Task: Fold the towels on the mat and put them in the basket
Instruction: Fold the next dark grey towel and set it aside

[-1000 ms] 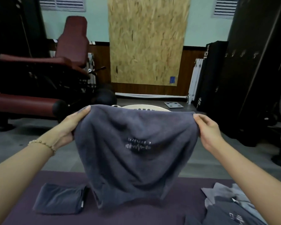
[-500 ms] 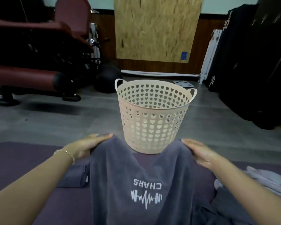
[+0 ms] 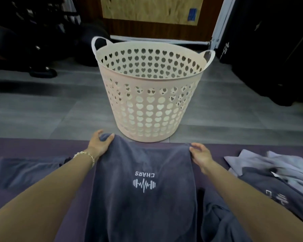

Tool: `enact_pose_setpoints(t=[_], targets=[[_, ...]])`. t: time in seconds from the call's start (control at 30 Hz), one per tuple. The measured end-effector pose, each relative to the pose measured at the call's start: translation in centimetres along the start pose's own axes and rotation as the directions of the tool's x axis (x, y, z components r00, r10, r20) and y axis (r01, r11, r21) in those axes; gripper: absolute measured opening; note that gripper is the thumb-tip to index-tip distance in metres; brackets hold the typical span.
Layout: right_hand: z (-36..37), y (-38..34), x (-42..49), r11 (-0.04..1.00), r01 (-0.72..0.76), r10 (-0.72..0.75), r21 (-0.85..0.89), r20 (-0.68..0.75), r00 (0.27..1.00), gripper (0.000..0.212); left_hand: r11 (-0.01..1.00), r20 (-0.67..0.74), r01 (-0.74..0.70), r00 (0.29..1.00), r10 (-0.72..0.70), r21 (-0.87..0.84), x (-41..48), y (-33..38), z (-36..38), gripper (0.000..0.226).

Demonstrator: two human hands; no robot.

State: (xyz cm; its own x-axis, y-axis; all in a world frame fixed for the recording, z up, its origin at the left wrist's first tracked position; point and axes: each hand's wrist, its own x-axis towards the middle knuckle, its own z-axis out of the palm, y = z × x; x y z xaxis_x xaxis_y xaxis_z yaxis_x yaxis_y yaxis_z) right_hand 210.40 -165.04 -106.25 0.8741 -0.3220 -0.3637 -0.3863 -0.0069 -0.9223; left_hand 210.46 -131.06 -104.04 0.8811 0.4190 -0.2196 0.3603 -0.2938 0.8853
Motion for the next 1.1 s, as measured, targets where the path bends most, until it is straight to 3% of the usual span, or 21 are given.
enact_pose_setpoints(t=[0.07,0.1,0.23,0.33,0.4,0.53,0.63,0.7,0.8,0.93,1.0,1.1], targets=[[0.0,2.0,-0.2,0.994,-0.035,0.039,-0.107,0.036,0.999,0.040,0.982,0.018,0.113,0.993,-0.117,0.153,-0.4,-2.6,0.7,0.092],[-0.2,3.0,-1.0,0.983,-0.029,0.038,-0.181,0.045,0.998,0.047,0.964,0.021,0.128,0.990,-0.136,0.235,-1.2,-4.1,1.0,0.095],[-2.0,7.5,-5.7,0.955,0.009,0.008,-0.295,0.054,0.998,0.042,0.913,0.075,0.078,0.990,-0.117,0.400,-6.3,-10.7,0.0,0.073],[-4.4,10.8,-10.1,0.953,-0.034,0.063,-0.300,0.089,0.994,0.034,0.928,0.152,-0.020,0.988,-0.040,0.372,-10.4,-15.2,-2.6,0.042],[-5.9,12.8,-12.6,0.951,-0.093,0.130,-0.296,0.107,0.986,0.030,0.932,0.238,-0.059,0.971,-0.030,0.358,-13.3,-17.3,-4.0,0.032],[-7.5,15.2,-16.3,0.947,-0.129,0.156,-0.295,0.069,0.985,0.022,0.857,0.357,-0.257,0.929,0.093,0.446,-17.4,-19.2,-6.0,0.028],[-7.9,15.4,-18.6,0.950,-0.138,0.156,-0.281,0.043,0.987,0.015,0.735,0.461,-0.381,0.881,0.105,0.561,-19.7,-19.4,-6.9,0.046],[-8.0,15.7,-20.2,0.917,-0.189,0.228,-0.351,0.072,0.971,0.017,0.706,0.502,-0.411,0.860,0.090,0.578,-21.1,-19.4,-7.3,0.051],[-8.1,16.4,-22.7,0.857,-0.233,0.315,-0.460,0.109,0.943,0.027,0.751,0.536,-0.349,0.844,-0.008,0.561,-22.4,-18.9,-7.5,0.033],[-8.0,16.9,-24.4,0.861,-0.367,0.448,-0.353,0.179,0.876,0.020,0.844,0.522,-0.186,0.843,-0.125,0.503,-23.0,-18.3,-7.6,0.020],[-8.0,17.0,-24.7,0.882,-0.290,0.375,-0.371,0.181,0.909,0.012,0.889,0.521,-0.138,0.845,-0.124,0.436,-22.8,-17.8,-8.2,0.020],[-8.0,16.8,-25.0,0.930,-0.128,0.183,-0.343,0.134,0.974,0.017,0.956,0.512,-0.020,0.848,-0.138,0.291,-22.5,-17.1,-9.2,0.020]])
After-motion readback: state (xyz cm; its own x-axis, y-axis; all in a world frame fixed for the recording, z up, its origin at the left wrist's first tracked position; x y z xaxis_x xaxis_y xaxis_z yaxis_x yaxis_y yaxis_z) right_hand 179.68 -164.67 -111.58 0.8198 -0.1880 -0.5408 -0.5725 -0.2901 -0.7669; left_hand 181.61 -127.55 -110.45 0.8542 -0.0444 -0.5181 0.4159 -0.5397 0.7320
